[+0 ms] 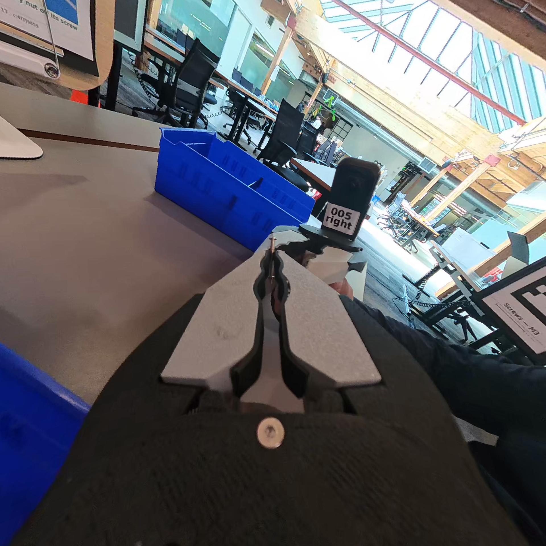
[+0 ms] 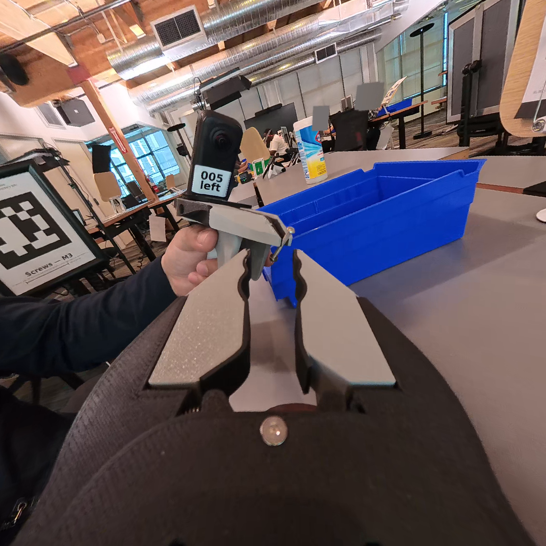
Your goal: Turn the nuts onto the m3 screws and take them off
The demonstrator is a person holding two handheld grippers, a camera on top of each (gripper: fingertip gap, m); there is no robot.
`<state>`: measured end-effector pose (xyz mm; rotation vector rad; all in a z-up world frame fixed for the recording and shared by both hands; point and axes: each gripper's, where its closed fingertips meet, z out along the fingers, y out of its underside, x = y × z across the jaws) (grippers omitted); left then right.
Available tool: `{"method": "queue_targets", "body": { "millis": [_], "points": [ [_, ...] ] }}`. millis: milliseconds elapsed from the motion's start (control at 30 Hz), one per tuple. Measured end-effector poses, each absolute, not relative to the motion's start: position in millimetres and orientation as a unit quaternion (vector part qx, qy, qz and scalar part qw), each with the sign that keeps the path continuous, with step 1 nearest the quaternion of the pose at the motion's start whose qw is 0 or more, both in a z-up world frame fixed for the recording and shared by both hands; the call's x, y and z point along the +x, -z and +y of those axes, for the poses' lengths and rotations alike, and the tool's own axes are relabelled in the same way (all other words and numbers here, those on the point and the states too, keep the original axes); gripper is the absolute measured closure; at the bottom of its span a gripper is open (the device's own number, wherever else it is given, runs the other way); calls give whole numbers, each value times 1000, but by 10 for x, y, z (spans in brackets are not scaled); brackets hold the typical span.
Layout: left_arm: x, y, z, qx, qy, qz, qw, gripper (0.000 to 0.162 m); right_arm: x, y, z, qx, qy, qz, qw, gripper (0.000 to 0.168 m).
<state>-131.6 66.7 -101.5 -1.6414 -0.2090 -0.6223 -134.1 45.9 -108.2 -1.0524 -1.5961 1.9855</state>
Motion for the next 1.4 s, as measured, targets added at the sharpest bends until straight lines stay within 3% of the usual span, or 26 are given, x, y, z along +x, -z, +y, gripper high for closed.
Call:
{"method": "queue_targets", "body": {
  "millis": [167, 333, 533, 933, 1200, 1400],
  "points": [
    [-1304, 1023, 673, -711, 279, -97, 638, 162, -1340, 1111, 456, -373, -700, -577, 193, 163],
    [-1282, 1040, 694, -713, 275, -97, 638, 162, -1344, 1109, 459, -374, -704, -574, 188, 157],
    [-1275, 1048, 689, -717, 266, -90, 638, 162, -1350, 1162, 490, -379, -683, -591, 203, 166],
    [-1474, 1140, 326, -774, 148, -30, 615, 162, -1374, 1481, 477, -398, -599, -664, 204, 166],
    [-1464, 1391, 185, -832, -54, 103, 543, 149, -1344, 1599, 413, -402, -588, -682, 164, 166],
    [-1305, 1580, 264, -831, 25, 72, 551, 145, -1270, 1603, 390, -394, -591, -690, 139, 166]
  ]
}}
